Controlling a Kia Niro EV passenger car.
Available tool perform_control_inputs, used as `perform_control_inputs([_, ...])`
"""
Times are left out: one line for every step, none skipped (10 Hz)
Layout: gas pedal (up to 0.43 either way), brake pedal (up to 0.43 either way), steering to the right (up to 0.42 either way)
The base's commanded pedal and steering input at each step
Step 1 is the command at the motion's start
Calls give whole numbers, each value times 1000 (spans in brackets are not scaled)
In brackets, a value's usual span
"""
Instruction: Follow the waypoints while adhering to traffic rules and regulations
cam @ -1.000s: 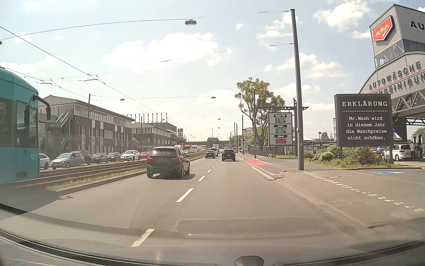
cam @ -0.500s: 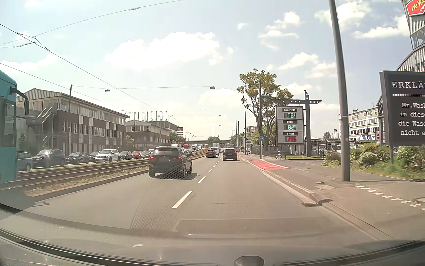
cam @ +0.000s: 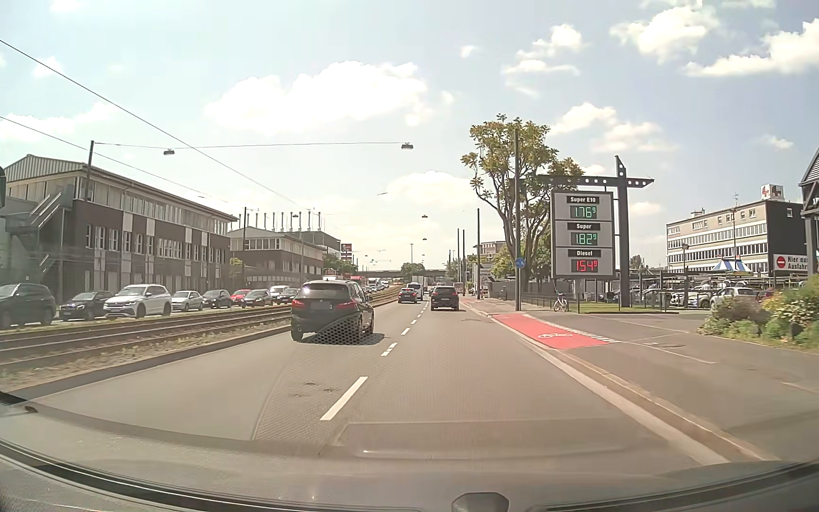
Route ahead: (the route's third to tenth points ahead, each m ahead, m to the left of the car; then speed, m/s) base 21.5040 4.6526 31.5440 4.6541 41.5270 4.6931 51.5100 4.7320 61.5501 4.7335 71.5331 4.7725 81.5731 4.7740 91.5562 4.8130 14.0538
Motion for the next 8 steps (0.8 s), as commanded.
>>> perform_control_inputs([98, 30, -2])
perform_control_inputs([98, 30, -1])
perform_control_inputs([98, 30, -1])
perform_control_inputs([98, 30, -1])
perform_control_inputs([98, 30, -1])
perform_control_inputs([98, 30, 0])
perform_control_inputs([98, 30, 3])
perform_control_inputs([98, 30, 4])
